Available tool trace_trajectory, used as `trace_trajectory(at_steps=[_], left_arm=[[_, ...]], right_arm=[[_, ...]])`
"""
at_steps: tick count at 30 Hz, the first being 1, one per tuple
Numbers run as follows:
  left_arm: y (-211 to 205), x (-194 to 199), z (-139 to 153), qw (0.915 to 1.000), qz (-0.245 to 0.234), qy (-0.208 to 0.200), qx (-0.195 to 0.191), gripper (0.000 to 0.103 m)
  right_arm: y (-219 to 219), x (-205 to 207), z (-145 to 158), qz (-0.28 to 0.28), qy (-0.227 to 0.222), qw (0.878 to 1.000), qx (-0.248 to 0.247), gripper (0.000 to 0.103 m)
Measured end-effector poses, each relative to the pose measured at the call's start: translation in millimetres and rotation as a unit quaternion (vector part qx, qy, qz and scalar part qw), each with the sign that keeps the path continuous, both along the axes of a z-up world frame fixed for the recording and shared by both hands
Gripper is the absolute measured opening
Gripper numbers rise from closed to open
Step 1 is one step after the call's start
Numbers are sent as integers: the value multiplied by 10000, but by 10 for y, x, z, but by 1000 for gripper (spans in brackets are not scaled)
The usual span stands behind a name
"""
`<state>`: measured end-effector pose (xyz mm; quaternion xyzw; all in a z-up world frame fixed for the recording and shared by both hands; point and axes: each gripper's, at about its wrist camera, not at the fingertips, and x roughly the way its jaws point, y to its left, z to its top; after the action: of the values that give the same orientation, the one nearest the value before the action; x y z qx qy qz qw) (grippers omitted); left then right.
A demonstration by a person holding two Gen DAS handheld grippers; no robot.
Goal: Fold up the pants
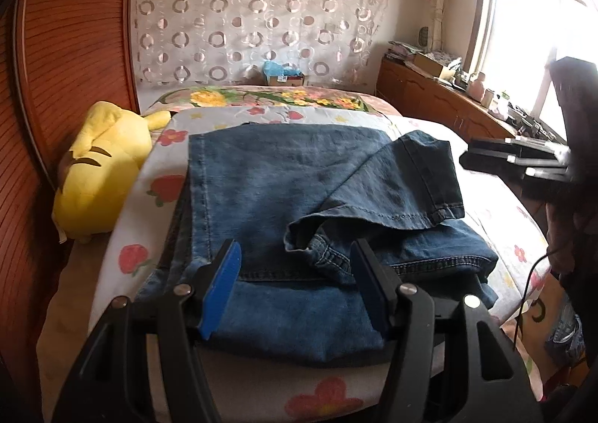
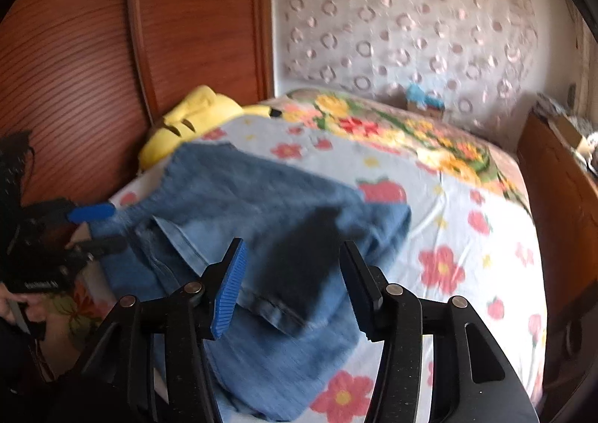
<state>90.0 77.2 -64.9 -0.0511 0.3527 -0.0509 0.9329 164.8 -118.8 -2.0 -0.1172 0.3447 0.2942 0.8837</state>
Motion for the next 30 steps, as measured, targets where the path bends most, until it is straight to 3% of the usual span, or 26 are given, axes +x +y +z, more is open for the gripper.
trace_trajectory(at_steps=[9, 17, 21, 22, 23, 25, 30], left_arm=[[-98, 263, -179, 9993, -211, 263, 159, 60], [-140, 347, -269, 9987, -259, 338, 265, 60], [-173, 363, -254, 9985, -366, 293, 299, 50], [-177, 375, -257, 9983, -382, 293, 324, 48], [-184, 396, -268, 9981, -380, 321, 362, 47], [-192, 416, -286, 9979, -400, 353, 372, 43], [-245, 390, -294, 9972, -508, 301, 452, 40]], right_arm=[[-223, 84, -445, -201, 502, 9985, 63, 53], [-251, 137, -561, -200, 779, 9965, 206, 53], [-249, 168, -571, -129, 865, 9959, 241, 53], [-245, 174, -570, -103, 889, 9957, 257, 47], [-239, 183, -576, -26, 958, 9950, 298, 30], [-229, 191, -567, 31, 983, 9946, 329, 11], [-257, 145, -288, 156, 523, 9962, 678, 4]])
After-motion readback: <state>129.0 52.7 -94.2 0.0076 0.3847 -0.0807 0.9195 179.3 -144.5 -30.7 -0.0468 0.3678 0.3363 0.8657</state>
